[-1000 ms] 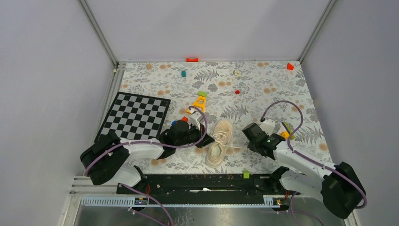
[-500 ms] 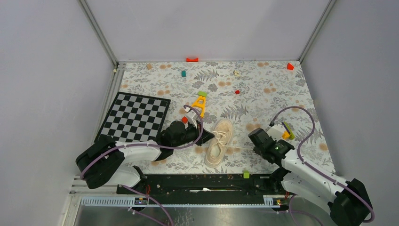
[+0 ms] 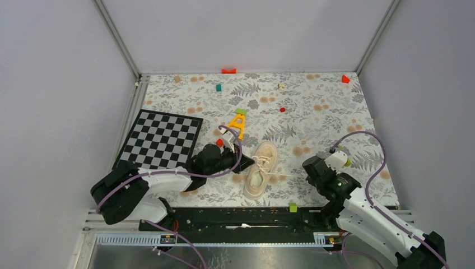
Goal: Tie the shoes
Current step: Wrap the shoelace around the shoelace.
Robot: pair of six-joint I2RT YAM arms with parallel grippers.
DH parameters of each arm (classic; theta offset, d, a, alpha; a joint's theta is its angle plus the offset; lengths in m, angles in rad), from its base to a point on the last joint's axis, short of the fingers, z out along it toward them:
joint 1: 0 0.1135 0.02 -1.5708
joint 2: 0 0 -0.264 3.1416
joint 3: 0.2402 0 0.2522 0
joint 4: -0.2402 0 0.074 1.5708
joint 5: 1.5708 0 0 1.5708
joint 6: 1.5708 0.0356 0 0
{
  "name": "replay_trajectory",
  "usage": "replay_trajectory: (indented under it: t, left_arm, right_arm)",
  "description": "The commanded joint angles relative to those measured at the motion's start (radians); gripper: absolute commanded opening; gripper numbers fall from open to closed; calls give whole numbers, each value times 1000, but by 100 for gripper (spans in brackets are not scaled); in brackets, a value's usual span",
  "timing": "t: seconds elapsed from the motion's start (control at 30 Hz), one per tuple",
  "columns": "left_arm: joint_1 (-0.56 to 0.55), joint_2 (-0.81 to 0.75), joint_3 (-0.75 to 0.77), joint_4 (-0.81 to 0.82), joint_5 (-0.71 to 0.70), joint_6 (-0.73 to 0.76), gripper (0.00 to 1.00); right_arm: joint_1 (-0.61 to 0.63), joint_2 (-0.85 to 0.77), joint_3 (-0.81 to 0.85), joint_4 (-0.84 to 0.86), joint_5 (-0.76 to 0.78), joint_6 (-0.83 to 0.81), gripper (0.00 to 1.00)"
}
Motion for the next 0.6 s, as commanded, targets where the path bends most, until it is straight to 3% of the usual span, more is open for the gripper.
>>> replay_trajectory:
  t: [0.0, 0.17, 0.57]
  left_arm:
    - [2, -97, -65, 39, -103, -10, 0]
    - [2, -253, -159, -22, -248, -13, 0]
    - [6, -349, -188, -96, -305, 10, 0]
  right_arm:
    - [4, -43, 26, -96, 91, 43, 0]
    - [4, -94, 42, -128, 117, 60, 0]
    - [4, -108, 29, -162, 132, 104, 0]
